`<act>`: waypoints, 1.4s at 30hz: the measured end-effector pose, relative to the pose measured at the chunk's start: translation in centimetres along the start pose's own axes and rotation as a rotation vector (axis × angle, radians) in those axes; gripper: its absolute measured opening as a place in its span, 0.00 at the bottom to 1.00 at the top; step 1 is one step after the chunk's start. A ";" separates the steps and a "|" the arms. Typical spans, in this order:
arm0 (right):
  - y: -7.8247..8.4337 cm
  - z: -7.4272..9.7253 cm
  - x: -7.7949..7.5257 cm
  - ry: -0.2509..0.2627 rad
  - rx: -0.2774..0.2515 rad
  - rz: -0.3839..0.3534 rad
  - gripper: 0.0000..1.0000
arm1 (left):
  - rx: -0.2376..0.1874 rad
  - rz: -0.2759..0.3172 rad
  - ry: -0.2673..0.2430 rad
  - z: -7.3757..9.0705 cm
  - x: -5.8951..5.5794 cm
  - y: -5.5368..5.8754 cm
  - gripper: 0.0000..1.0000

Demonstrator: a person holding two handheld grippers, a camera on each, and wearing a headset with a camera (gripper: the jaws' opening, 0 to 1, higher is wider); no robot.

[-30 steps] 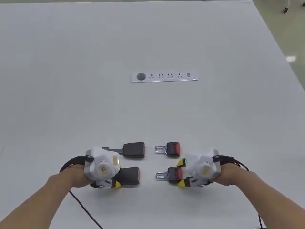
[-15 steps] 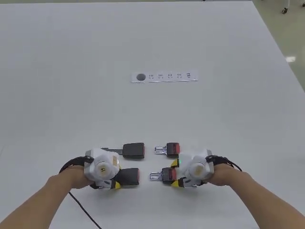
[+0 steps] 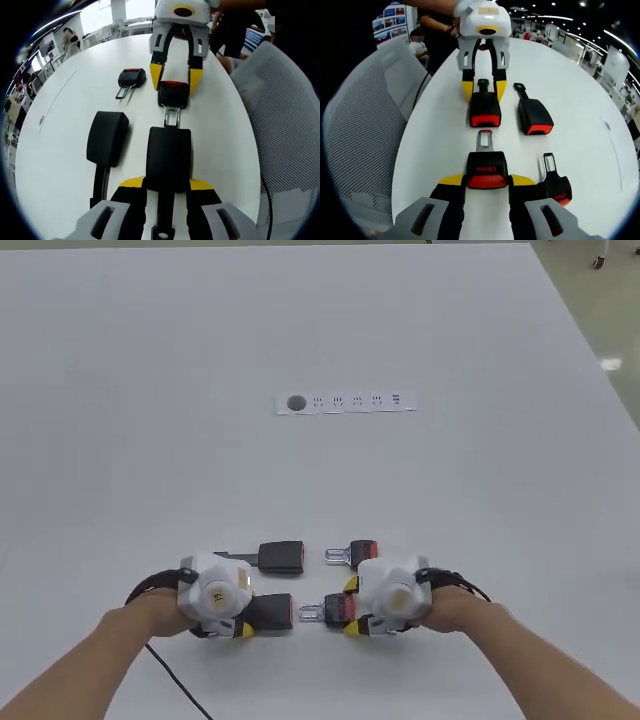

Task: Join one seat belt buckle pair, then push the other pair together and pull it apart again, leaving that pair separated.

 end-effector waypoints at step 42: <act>-1.7 -1.8 -0.1 0.012 -0.040 -0.038 0.27 | -0.020 0.019 -0.010 0.1 -0.1 0.2 0.29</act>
Point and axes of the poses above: the centre of the closed fingertips' face, and the gripper's own axes: z roughly backward along the fingers, x roughly to its left, y roughly out of its underside, the point moved 8 cm from there along z, roughly backward along the fingers, and after that the axes turned 1 degree about y, right-handed, at the moved point
